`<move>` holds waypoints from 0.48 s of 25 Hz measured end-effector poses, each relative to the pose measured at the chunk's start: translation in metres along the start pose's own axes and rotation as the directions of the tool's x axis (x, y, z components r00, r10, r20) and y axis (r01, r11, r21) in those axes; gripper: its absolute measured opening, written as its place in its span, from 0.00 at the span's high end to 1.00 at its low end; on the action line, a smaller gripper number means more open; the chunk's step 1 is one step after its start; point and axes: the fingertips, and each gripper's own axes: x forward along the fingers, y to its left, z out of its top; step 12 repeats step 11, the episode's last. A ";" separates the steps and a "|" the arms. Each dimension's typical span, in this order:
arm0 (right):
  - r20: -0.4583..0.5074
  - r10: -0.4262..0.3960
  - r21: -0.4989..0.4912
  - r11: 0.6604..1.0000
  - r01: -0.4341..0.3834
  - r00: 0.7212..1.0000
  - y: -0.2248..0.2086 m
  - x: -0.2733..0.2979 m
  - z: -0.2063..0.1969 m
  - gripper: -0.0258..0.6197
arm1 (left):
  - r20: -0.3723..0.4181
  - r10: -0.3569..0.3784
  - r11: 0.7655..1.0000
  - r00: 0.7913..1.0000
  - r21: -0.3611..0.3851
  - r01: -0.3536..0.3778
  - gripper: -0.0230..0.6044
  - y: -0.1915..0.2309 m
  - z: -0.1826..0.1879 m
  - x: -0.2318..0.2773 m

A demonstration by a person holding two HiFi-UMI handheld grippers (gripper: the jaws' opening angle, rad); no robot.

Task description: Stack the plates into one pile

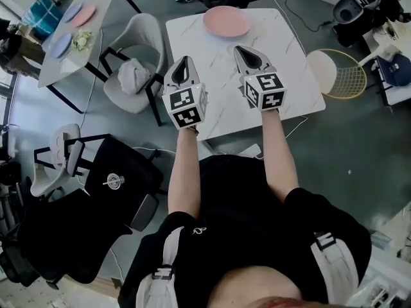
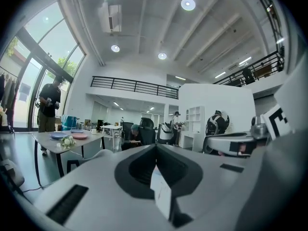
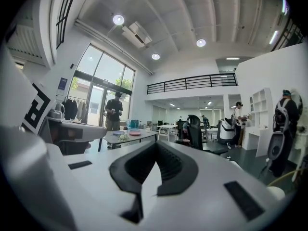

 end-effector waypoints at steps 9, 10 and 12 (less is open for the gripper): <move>-0.004 -0.021 0.005 1.000 0.021 1.000 -0.009 0.005 -0.003 0.95 | -0.025 0.007 1.000 1.000 0.009 -0.007 0.94 0.002 -0.004 0.007; -0.007 -0.030 -0.002 1.000 0.030 1.000 -0.011 0.007 -0.004 0.95 | -0.026 0.009 1.000 1.000 0.006 -0.009 0.94 0.003 -0.004 0.009; -0.011 -0.039 -0.009 0.999 0.039 0.999 -0.014 0.009 -0.005 0.95 | -0.028 0.011 1.000 1.000 0.004 -0.011 0.94 0.004 -0.004 0.011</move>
